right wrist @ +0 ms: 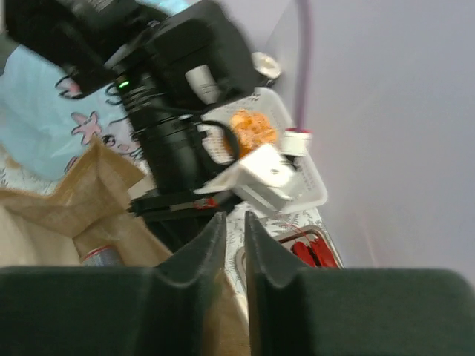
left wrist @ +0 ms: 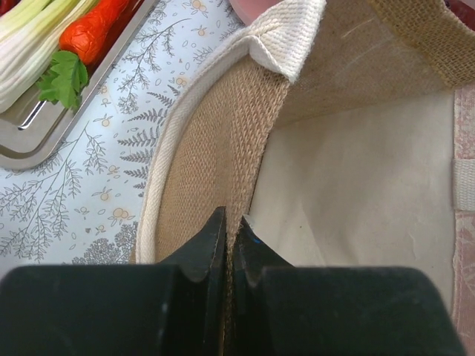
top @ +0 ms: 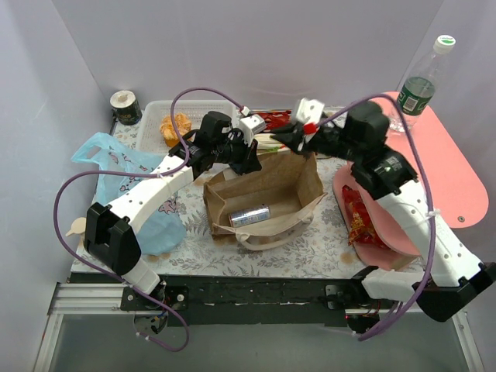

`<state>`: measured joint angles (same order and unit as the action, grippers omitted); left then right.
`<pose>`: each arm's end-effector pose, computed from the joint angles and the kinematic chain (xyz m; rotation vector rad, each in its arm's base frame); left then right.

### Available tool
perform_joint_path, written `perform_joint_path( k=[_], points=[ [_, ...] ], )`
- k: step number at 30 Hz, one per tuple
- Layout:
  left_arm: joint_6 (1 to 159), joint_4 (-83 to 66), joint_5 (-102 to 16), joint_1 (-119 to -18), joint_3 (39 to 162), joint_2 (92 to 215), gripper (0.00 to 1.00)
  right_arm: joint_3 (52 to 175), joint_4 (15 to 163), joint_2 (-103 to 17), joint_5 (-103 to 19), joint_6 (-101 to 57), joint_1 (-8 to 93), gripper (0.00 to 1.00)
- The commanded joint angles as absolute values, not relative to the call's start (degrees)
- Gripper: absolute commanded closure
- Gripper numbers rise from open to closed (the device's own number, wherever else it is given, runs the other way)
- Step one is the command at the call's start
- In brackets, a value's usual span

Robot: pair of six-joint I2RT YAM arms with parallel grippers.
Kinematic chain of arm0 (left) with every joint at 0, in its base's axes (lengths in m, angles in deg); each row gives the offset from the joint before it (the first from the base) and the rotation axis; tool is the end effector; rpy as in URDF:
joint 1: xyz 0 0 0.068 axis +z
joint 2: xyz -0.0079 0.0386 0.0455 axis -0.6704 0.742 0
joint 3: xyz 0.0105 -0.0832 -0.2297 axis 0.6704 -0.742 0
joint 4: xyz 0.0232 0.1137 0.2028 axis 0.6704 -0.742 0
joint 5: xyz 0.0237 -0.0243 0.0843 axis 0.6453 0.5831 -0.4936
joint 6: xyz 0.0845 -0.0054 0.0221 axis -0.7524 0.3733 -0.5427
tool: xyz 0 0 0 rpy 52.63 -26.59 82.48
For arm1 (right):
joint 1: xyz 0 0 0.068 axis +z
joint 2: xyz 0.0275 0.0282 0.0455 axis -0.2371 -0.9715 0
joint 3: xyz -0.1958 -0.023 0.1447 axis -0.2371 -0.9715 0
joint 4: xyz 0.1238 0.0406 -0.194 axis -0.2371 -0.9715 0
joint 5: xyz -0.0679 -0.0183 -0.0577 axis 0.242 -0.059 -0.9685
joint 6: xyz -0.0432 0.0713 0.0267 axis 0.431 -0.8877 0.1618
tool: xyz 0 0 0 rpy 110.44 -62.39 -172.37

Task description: Untie the knot of the grocery bags and take out the mixed food

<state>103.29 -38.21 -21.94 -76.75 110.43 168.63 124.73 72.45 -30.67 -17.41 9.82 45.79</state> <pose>0.2727 -0.2348 0.2925 0.3082 2.3709 -1.2014 0.1987 0.1733 0.4586 -1.1136 1.1232 0.5324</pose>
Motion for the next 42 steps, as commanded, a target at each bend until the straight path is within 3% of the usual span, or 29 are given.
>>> perform_joint_path(
  k=[1, 8, 12, 15, 19, 29, 34, 42],
  points=[
    [102.4, -40.3, -23.7, -77.2, 112.4, 165.3, 1.00, 115.4, 68.1, -27.3, -23.6, 21.7, 56.7, 0.83],
    [100.1, -38.7, -22.8, -77.8, 116.1, 163.2, 1.00, 78.3, 68.0, -16.1, -25.8, 29.2, 66.4, 0.87],
    [95.6, -39.8, -18.2, -79.0, 117.3, 160.5, 1.00, 72.3, 67.6, -13.2, -27.2, 30.6, 66.4, 0.87],
    [96.1, -40.6, -14.1, -79.0, 110.5, 158.5, 1.00, 73.9, 70.9, -14.0, -29.4, 31.8, 66.4, 0.87],
    [100.9, -36.9, -16.3, -79.0, 103.9, 157.2, 1.00, 77.7, 78.2, -18.5, -35.1, 34.4, 66.4, 0.76],
    [107.5, -33.8, -19.0, -78.9, 105.5, 161.3, 1.00, 89.3, 78.3, -36.2, -33.6, 40.7, 66.4, 0.50],
    [106.5, -33.8, -18.2, -78.9, 107.3, 161.8, 1.00, 87.8, 82.5, -41.6, -35.1, 43.9, 66.4, 0.35],
    [106.8, -32.9, -15.6, -78.9, 106.9, 162.0, 1.00, 92.9, 88.6, -53.9, -38.5, 45.2, 66.4, 0.32]
  ],
)
